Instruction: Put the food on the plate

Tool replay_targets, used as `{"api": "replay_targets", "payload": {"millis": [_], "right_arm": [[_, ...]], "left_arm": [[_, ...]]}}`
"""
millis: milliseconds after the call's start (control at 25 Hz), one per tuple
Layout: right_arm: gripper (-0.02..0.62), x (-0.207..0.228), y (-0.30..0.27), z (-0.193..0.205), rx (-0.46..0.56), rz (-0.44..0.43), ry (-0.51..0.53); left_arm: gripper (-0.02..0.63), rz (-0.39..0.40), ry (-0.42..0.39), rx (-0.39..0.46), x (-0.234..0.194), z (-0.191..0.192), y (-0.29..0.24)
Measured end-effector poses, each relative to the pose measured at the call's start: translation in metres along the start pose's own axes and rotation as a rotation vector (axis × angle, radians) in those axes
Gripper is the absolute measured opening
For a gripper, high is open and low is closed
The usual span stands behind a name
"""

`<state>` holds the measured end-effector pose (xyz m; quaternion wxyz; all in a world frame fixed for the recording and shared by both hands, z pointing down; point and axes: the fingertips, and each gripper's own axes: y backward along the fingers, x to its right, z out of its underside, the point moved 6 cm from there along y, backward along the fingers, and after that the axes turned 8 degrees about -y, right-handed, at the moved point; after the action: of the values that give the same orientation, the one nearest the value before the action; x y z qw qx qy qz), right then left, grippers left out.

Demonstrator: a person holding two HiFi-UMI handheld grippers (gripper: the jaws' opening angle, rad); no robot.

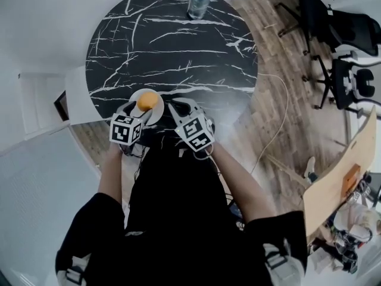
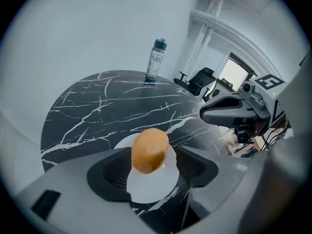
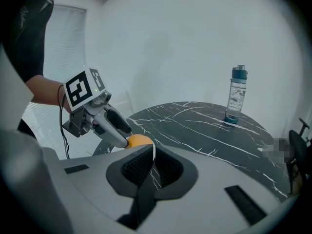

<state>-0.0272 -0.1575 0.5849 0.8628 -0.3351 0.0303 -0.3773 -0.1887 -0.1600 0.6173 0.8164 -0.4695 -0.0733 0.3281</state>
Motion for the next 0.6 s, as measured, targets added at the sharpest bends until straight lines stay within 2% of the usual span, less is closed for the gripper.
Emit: {"api": "replay_targets", "payload": {"millis": [480,600], "right_arm": [[0.005,-0.022,0.026,-0.008,0.09,-0.072,0.03],[-0.003,-0.029,0.033,-0.014,0.107,-0.101,0.026]], "left_arm": [[0.264,-0.218,0.075,0.104,0.031,0.011,0.046],[0.15,-0.284,0.087,0.139,0.039,0.014,0.06]]}}
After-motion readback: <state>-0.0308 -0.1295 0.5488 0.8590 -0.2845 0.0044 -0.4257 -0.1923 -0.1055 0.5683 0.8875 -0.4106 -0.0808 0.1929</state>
